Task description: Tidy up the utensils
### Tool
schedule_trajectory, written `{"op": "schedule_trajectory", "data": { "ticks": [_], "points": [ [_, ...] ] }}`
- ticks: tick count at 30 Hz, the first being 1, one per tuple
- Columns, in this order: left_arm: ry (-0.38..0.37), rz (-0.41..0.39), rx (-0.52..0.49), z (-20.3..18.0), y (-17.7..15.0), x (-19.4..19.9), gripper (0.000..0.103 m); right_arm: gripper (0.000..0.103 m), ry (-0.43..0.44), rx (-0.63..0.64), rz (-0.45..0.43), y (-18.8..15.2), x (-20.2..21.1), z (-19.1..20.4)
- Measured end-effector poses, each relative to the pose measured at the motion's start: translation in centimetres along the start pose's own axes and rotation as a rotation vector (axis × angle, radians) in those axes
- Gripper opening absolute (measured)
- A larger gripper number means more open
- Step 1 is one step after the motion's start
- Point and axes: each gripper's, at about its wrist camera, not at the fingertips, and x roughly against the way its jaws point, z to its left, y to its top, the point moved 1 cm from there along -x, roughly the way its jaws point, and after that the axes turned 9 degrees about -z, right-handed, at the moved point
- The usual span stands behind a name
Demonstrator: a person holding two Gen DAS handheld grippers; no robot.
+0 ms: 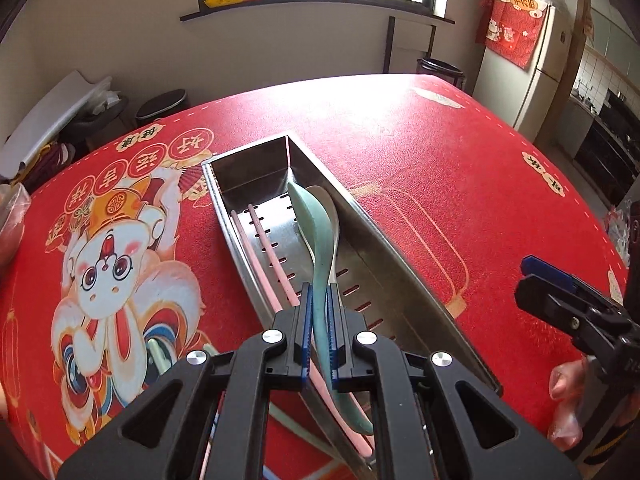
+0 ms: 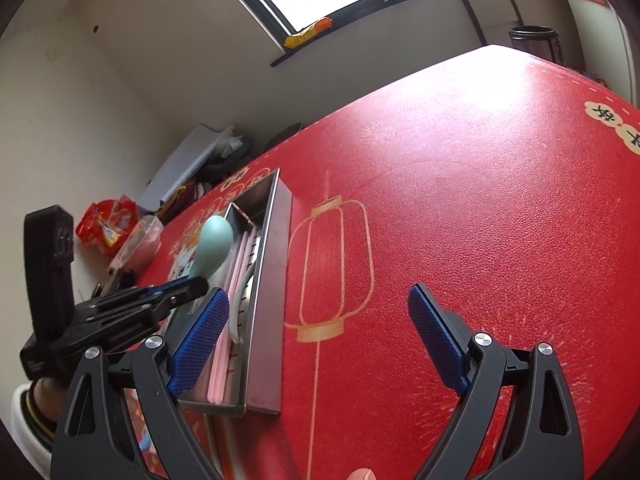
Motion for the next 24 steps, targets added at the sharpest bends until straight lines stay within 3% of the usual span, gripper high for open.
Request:
{"op": "schedule_trajectory", "data": {
  "ticks": [14, 19, 20, 24],
  "points": [
    [0.035, 0.071, -0.068, 0.3, 1.1, -4.0, 0.007, 0.088, 0.023, -0.024, 0.024, -0.1, -1.0, -0.1],
    [0.004, 0.072, -0.095, -0.4, 1.1, -4.2, 0.008, 0.088, 0.033, -0.027, 0.022, 0.0, -0.8, -0.5],
    [-0.01, 0.072, -0.096, -0.5, 1.1, -4.1, 0.009, 0.088, 0.035, -0.031, 0.024, 0.0, -0.9, -0.6],
    [-0.036, 0.052, -0.085, -0.6, 1.2, -3.6, 0.031, 0.088, 0.038, -0.038, 0.022, 0.0, -1.0, -0.7]
  ]
}}
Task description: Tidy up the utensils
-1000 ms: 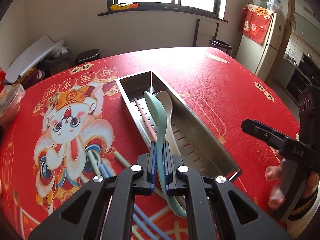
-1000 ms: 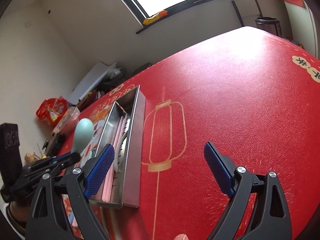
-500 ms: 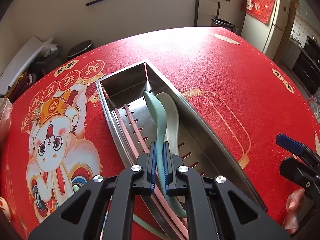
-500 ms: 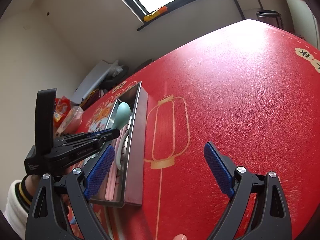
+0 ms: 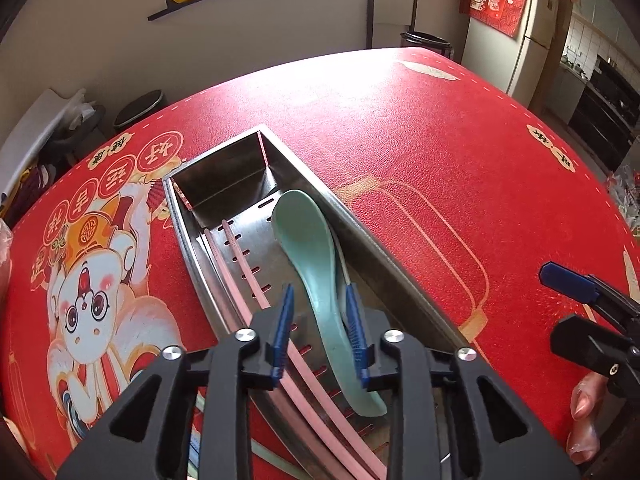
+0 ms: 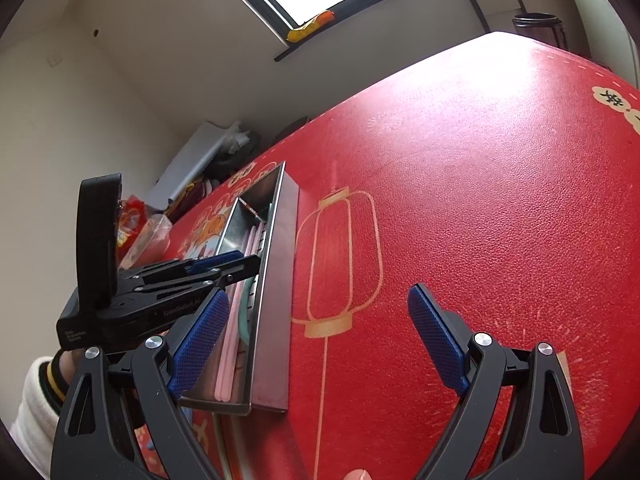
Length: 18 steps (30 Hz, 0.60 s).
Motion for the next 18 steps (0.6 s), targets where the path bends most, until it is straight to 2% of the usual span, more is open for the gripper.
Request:
{"op": "schedule_trajectory", "data": {
  "ticks": [7, 10, 13, 18],
  "points": [
    [-0.011, -0.052, 0.016, -0.1, -0.8, 2.6, 0.043, 0.088, 0.014, -0.003, -0.009, 0.0, 0.3, -0.2],
    [0.0, -0.084, 0.038, 0.4, -1.5, 4.3, 0.056, 0.088, 0.021, -0.006, -0.009, -0.1, 0.3, -0.1],
    [0.023, -0.113, 0.069, 1.2, -2.5, 6.2, 0.079, 0.088, 0.025, -0.012, -0.011, -0.1, 0.3, -0.1],
    [0.08, -0.148, 0.131, 3.4, -4.9, 9.9, 0.094, 0.088, 0.028, -0.015, -0.019, -0.2, 0.5, -0.1]
  ]
}}
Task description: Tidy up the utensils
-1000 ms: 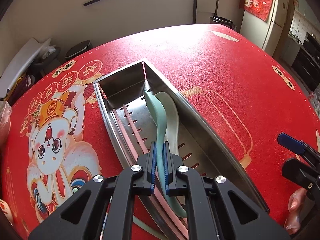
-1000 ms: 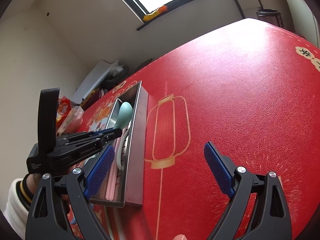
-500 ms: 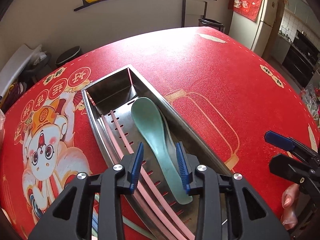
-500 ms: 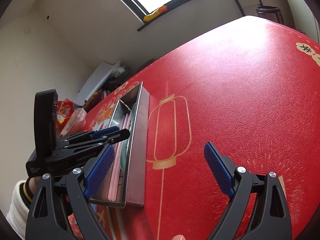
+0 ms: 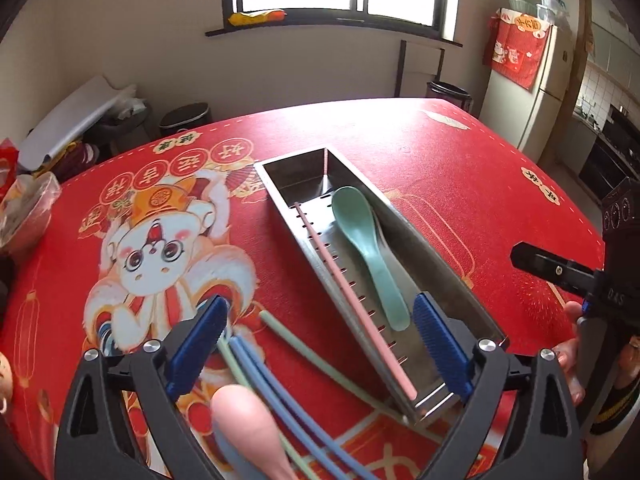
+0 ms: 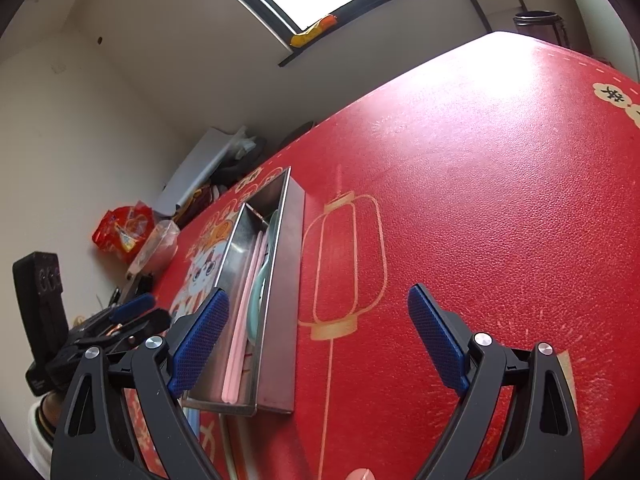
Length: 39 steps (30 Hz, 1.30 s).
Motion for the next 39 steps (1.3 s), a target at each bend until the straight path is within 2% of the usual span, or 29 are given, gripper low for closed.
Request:
{"op": "schedule_trajectory", "data": {
  "ticks": [7, 12, 15, 20, 27, 30, 32, 34, 39],
  "points": [
    [0.084, -0.021, 0.075, 3.9, -3.9, 4.7, 0.097, 0.088, -0.006, 0.01, -0.033, -0.1, 0.8, 0.1],
    [0.138, 0.029, 0.083, 5.2, -7.7, 5.8, 0.097, 0.088, -0.018, 0.042, -0.031, -0.4, 0.6, 0.9],
    [0.127, 0.041, 0.094, 5.6, -9.3, 6.4, 0.097, 0.088, -0.034, 0.078, -0.035, -0.5, 0.7, 1.5],
    [0.116, 0.031, 0.121, 6.2, -10.5, 7.5, 0.097, 0.088, -0.115, 0.203, -0.01, -1.4, 1.4, 3.9],
    [0.093, 0.012, 0.129, 6.5, -11.2, 8.3, 0.097, 0.088, -0.132, 0.276, 0.081, -5.0, 2.6, 7.2],
    [0.084, 0.012, 0.138, 6.7, -11.5, 8.2, 0.096, 0.088, -0.131, 0.291, 0.09, -6.3, 2.9, 7.9],
    [0.076, 0.011, 0.146, 6.9, -11.6, 8.1, 0.089, 0.088, -0.13, 0.301, 0.088, -6.8, 3.0, 8.2],
    [0.064, 0.019, 0.152, 7.1, -11.8, 8.0, 0.071, 0.088, -0.14, 0.308, 0.079, -7.1, 3.1, 8.2],
    [0.001, 0.041, 0.176, 7.1, -11.6, 7.1, 0.046, 0.088, -0.155, 0.296, 0.057, -7.0, 3.2, 8.2]
  ]
}}
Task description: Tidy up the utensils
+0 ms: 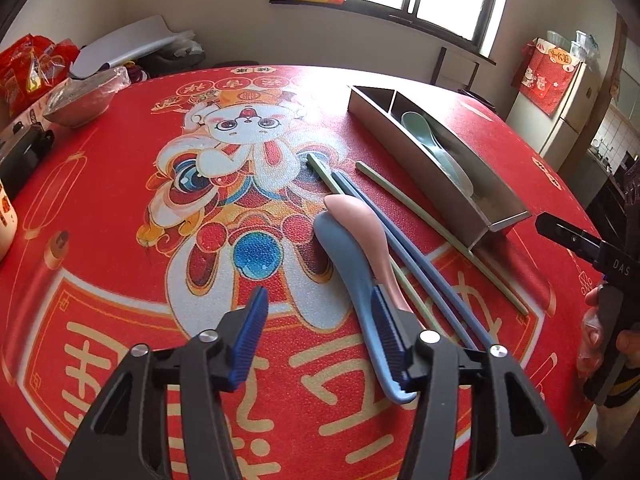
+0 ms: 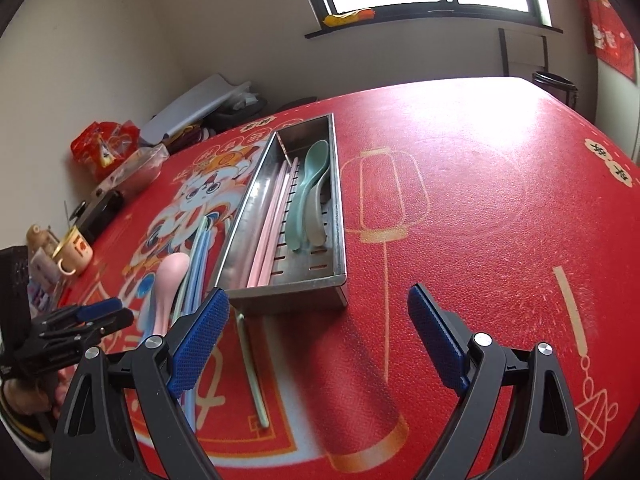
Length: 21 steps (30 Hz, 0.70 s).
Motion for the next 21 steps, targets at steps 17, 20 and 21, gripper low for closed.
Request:
{"op": "schedule_trajectory", "data": {
  "ticks": [17, 20, 21],
  "points": [
    [-0.078, 0.046, 0.035, -0.9, 0.8, -3.1, 0.02, 0.088, 0.026, -0.023, 0.001, -0.1, -0.4, -0.7],
    [-0.073, 0.05, 0.009, -1.4, 0.6, -3.4, 0.02, 0.088, 0.031, -0.031, 0.001, -0.1, -0.4, -0.8],
    [-0.066, 0.05, -0.011, -1.7, 0.6, -3.4, 0.02, 0.088, 0.033, -0.035, 0.0, -0.1, -0.4, -0.9]
  ]
}}
